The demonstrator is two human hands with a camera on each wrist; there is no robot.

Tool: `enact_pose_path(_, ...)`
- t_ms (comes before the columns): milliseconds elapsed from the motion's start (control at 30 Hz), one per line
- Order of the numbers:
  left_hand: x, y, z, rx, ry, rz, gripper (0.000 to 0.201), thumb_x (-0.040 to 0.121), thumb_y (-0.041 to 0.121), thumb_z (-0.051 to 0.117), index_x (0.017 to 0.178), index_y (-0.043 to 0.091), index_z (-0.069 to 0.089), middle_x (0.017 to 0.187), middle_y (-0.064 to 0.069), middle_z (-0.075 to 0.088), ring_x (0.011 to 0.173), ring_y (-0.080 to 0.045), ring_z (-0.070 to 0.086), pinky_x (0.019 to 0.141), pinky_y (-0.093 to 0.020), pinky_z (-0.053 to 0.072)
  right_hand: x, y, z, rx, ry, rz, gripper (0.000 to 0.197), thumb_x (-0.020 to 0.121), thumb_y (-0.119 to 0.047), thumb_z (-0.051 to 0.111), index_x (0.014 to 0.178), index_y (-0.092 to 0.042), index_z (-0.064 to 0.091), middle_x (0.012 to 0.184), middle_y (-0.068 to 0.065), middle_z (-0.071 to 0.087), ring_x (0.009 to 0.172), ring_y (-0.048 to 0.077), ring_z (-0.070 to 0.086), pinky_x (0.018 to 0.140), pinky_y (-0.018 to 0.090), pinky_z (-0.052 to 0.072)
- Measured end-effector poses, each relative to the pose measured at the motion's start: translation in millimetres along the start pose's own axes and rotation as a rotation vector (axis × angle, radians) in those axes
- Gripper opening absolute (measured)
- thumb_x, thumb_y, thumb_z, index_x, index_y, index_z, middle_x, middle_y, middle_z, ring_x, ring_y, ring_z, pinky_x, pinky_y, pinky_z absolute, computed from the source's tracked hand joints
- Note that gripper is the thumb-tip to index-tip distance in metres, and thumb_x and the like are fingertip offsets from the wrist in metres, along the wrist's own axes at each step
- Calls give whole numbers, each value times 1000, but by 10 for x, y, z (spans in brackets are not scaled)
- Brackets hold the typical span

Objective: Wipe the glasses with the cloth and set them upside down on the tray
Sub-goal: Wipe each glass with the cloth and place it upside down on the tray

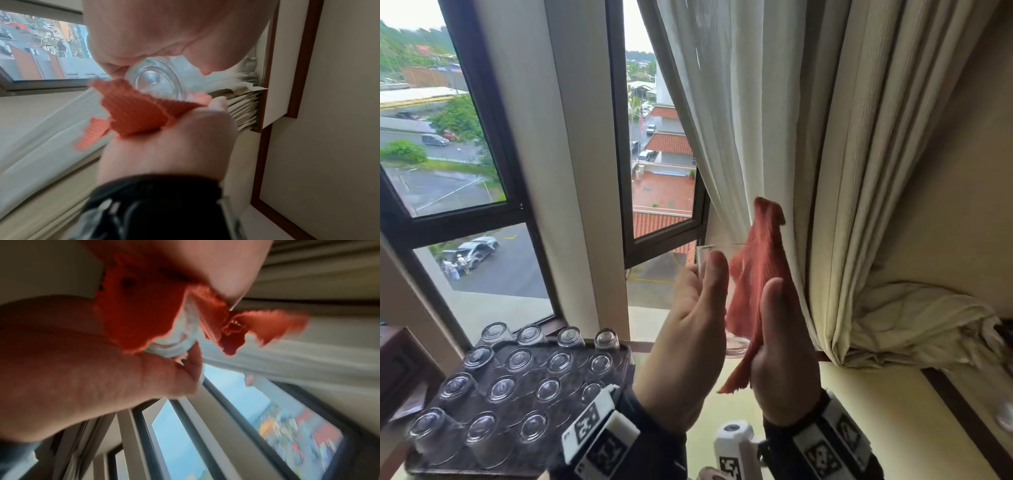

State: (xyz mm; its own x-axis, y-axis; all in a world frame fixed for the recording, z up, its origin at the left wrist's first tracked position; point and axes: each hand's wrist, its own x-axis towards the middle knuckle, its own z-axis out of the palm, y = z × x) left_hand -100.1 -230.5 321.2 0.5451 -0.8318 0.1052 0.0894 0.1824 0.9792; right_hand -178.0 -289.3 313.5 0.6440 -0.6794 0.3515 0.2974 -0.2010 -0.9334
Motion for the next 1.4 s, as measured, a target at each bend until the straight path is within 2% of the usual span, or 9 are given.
enact_pose_path(167,224,44,-120,-45,126,-61,77,93,85,38,126,20,64,125,-15,69,118,-32,66,101,-49,52,-197,290,-21,-285,-105,-345,59,104,-59,28,157,-35,28,155,2,44,144,38,39,115,65,32)
enact_pose_path(200,269,81,-166,-47,139,-51,74,96,83,37,128,22,63,125,-12,69,116,-30,66,98,-44,52,-244,362,-16,-259,-104,-306,60,102,-62,30,157,-38,28,150,-2,49,139,16,40,116,62,33)
enact_pose_path(333,242,172,-194,-42,96,-20,58,99,72,39,123,26,64,107,-11,63,94,-23,62,81,-42,55,-273,482,-45,-51,-49,-45,71,82,-87,42,145,-54,41,142,-17,57,135,12,52,104,36,51)
enact_pose_path(633,166,18,-16,-14,13,-25,59,98,73,35,122,25,60,99,4,77,90,-3,74,81,-21,59,62,177,-146,-26,-57,-133,68,89,-78,41,144,-39,50,142,-6,60,128,22,61,79,33,62)
enact_pose_path(767,386,134,-233,-58,125,-23,102,70,96,57,143,24,54,132,-7,69,117,-21,71,101,-45,54,-192,468,-36,-135,-150,-237,56,98,-67,38,150,-46,37,161,-4,37,152,21,29,123,53,26)
enact_pose_path(933,364,162,-265,14,82,-63,109,62,71,91,137,8,43,106,-11,69,73,-12,77,65,-25,61,-162,510,-49,42,-89,-15,69,83,-82,49,144,-50,46,149,-12,54,140,17,49,107,31,49)
enact_pose_path(1133,210,-150,-74,55,-23,-59,56,91,64,70,125,23,53,118,-7,73,98,-5,75,78,-15,57,259,237,-223,42,88,109,127,54,-100,55,151,-21,39,149,7,52,137,31,52,111,52,43)
enact_pose_path(1233,280,-139,-79,14,-29,-41,47,103,52,47,125,13,62,104,2,75,88,6,69,77,-10,52,292,177,-133,-87,-40,7,101,67,-98,43,140,-28,45,143,2,56,139,30,49,111,35,42)
enact_pose_path(1400,457,79,-325,-68,81,-45,62,100,71,41,133,23,63,127,-12,69,118,-28,66,90,-35,53,-65,520,67,-177,-101,-186,58,94,-75,34,140,-45,51,130,1,63,126,26,57,110,60,42)
